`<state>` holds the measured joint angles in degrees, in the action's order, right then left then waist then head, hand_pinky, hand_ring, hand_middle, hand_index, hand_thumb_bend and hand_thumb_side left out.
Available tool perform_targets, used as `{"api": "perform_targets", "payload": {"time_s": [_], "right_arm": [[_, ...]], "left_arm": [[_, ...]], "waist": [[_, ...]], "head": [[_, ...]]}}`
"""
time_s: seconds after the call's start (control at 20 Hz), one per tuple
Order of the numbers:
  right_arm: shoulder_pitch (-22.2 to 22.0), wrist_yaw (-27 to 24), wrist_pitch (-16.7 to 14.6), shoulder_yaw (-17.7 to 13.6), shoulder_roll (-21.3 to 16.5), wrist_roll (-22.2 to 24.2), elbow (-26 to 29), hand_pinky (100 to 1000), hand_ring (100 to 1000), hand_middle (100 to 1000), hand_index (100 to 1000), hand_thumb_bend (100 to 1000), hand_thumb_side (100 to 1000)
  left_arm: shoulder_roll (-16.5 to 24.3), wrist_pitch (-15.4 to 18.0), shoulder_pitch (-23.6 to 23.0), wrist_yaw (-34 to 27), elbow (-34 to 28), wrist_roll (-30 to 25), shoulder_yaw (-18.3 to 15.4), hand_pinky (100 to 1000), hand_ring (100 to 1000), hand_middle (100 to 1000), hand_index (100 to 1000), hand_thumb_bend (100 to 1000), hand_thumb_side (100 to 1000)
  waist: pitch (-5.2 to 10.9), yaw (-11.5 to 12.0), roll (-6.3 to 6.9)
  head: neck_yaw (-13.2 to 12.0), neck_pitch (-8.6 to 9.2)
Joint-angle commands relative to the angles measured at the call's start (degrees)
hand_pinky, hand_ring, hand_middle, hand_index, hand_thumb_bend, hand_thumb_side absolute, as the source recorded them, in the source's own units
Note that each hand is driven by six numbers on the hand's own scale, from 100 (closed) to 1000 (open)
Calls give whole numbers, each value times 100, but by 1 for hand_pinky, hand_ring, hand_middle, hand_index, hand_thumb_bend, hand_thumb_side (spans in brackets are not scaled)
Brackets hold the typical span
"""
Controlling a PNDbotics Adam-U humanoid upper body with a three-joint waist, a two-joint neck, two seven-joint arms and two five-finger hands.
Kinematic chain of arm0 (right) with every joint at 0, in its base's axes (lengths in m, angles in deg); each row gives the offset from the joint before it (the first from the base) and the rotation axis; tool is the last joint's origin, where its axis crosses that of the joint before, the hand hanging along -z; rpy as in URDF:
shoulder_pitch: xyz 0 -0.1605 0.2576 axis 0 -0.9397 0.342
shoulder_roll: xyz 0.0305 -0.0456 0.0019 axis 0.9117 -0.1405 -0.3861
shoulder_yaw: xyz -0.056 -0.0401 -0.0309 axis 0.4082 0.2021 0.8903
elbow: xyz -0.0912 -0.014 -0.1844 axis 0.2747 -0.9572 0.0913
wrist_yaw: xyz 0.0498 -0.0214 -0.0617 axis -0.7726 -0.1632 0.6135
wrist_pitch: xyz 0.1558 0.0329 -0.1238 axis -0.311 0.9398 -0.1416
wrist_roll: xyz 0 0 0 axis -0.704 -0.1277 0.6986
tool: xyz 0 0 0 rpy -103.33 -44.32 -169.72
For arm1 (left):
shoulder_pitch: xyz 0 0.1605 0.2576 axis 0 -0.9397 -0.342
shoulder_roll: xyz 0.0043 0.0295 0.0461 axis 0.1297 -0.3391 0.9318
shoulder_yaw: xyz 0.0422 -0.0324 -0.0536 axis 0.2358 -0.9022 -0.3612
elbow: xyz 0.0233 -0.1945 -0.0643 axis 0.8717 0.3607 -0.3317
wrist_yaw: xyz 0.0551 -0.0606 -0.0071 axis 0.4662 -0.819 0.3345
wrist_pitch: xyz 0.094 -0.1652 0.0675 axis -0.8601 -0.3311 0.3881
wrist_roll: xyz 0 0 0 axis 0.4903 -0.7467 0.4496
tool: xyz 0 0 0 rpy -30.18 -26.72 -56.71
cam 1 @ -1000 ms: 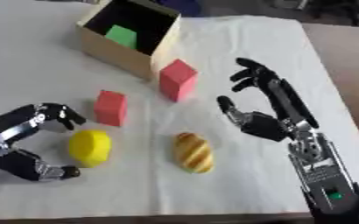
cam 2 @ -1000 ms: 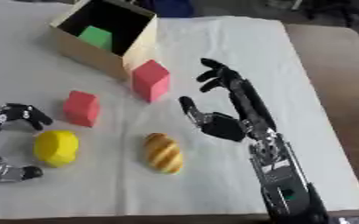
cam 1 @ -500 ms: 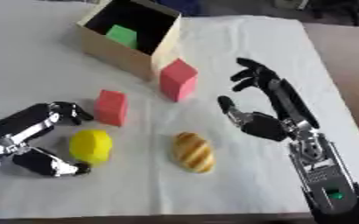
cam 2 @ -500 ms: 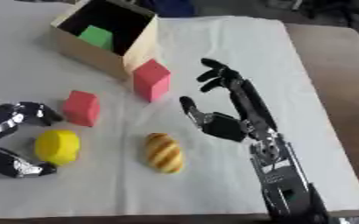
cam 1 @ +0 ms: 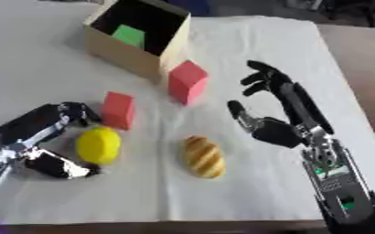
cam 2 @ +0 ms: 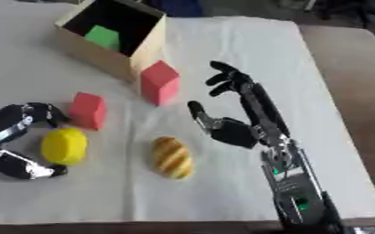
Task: Pick up objects on the table and place them in the box.
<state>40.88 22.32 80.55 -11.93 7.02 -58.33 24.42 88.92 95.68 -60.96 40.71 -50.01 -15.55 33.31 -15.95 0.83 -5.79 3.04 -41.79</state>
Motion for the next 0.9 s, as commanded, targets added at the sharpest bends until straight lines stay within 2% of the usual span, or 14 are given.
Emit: {"api": "perform_targets", "payload": {"time_s": [0.05, 0.2, 0.4, 0.65, 0.9], "right_arm": [[41, -35, 2, -19, -81, -7, 97, 840, 654, 679, 925, 335, 389], [41, -35, 1, -21, -77, -10, 92, 840, 654, 679, 925, 333, 392], [42, -34, 0, -25, -73, -17, 86, 840, 653, 679, 925, 331, 392], [47, -29, -2, -30, -74, -26, 82, 840, 653, 678, 925, 331, 392], [46, -26, -1, -33, -84, -29, 76, 840, 653, 678, 925, 331, 391]], "left_arm": [[51, 32, 1, 129, 28, -12, 44, 805, 682, 630, 734, 555, 215], [56, 47, -20, 106, -31, 41, 25, 787, 634, 558, 661, 521, 175], [72, 36, -51, -52, -183, 234, -16, 766, 594, 509, 600, 459, 145], [198, -25, -62, -407, -529, 326, -61, 758, 578, 496, 579, 433, 142], [677, -158, 90, -1072, -1121, 207, -154, 759, 577, 503, 583, 442, 164]], "waist": [[51, -8, 37], [47, -6, 41], [40, -8, 47], [37, -15, 61], [43, -29, 83]], "head": [[-13, -10], [-9, -11], [-2, -12], [5, -11], [10, -4]]}}
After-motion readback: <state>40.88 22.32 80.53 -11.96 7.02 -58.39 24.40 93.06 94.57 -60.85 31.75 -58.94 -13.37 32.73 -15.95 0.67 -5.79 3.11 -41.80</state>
